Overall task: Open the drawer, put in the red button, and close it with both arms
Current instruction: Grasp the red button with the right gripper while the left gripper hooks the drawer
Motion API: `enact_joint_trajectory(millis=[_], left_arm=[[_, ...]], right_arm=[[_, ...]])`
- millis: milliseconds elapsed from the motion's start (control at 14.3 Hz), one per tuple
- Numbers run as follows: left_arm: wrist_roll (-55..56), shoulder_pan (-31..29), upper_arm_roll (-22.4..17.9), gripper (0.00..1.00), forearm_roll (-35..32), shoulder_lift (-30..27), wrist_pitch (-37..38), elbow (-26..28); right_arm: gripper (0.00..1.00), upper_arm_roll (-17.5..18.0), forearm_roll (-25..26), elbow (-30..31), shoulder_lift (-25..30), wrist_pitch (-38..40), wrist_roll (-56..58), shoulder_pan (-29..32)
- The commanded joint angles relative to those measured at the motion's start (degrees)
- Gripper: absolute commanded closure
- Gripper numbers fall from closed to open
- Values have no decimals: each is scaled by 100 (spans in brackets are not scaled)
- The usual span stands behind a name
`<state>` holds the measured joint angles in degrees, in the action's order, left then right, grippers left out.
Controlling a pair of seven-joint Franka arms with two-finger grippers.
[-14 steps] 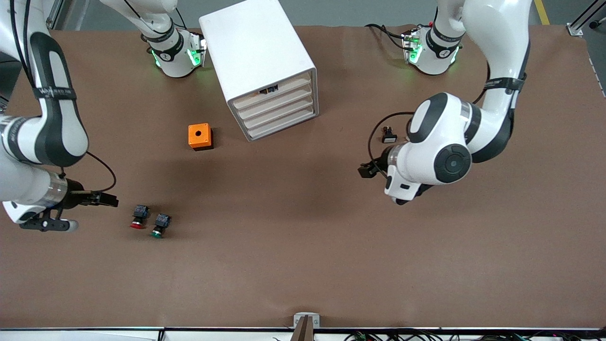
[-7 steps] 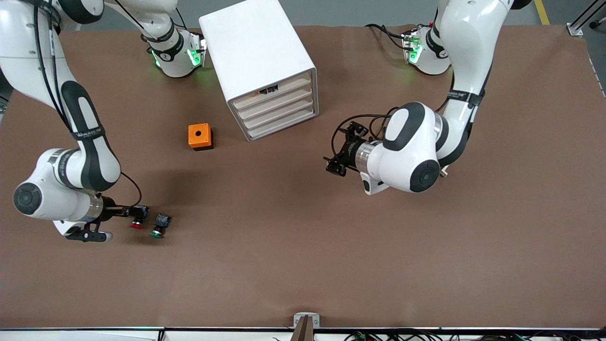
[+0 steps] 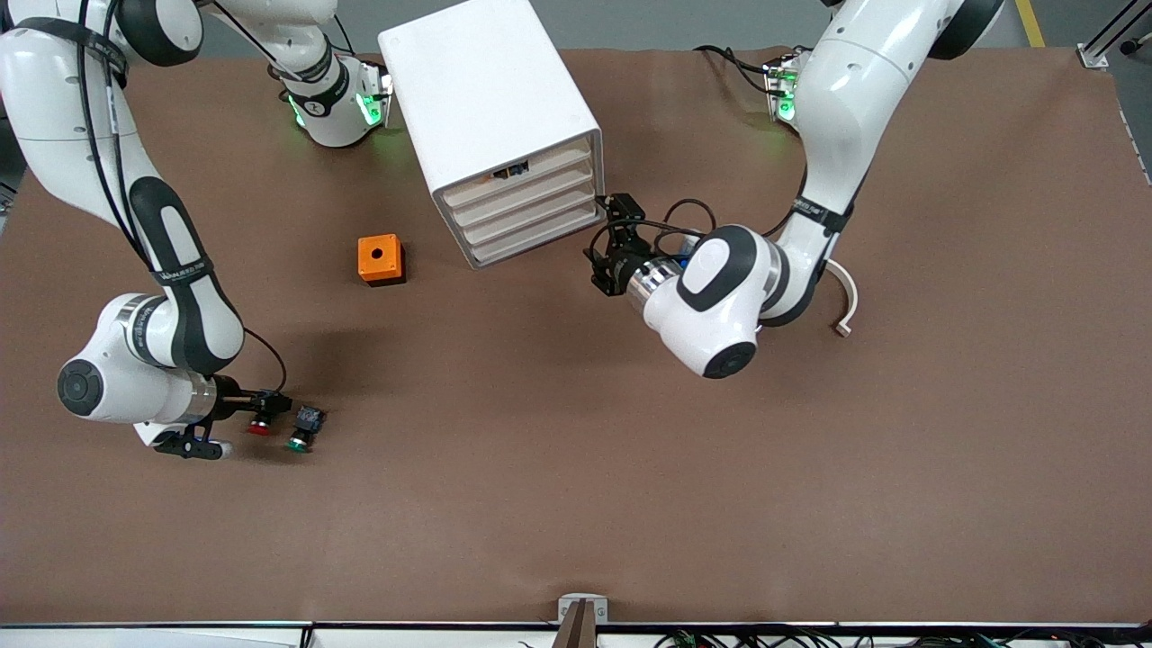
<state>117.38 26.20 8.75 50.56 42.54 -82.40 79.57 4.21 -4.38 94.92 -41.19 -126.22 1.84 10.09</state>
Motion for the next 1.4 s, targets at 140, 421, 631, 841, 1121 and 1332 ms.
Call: enact_joint_trajectory(millis=[140, 421, 631, 841, 1121, 1332], left_arm=[[1180, -9, 153, 2, 332, 746, 268, -170], [1551, -1, 258, 29, 736, 1108, 549, -170], [1542, 105, 285, 37, 763, 1221, 655, -161], [1542, 236, 294, 38, 780, 1319, 655, -161], [1551, 570, 294, 44, 780, 1371, 655, -170], [1533, 658, 294, 62, 772, 1380, 655, -170]], right_arm=[[91, 71, -72, -61, 23, 106, 62, 99], [96, 71, -63, -96, 41, 106, 62, 90], [96, 80, -36, -245, 190, 386, 62, 46], [96, 89, -19, -439, 488, 791, 62, 2], [98, 106, -54, -457, 892, 1212, -87, -121], [98, 106, -63, -457, 1191, 1687, -578, -270]])
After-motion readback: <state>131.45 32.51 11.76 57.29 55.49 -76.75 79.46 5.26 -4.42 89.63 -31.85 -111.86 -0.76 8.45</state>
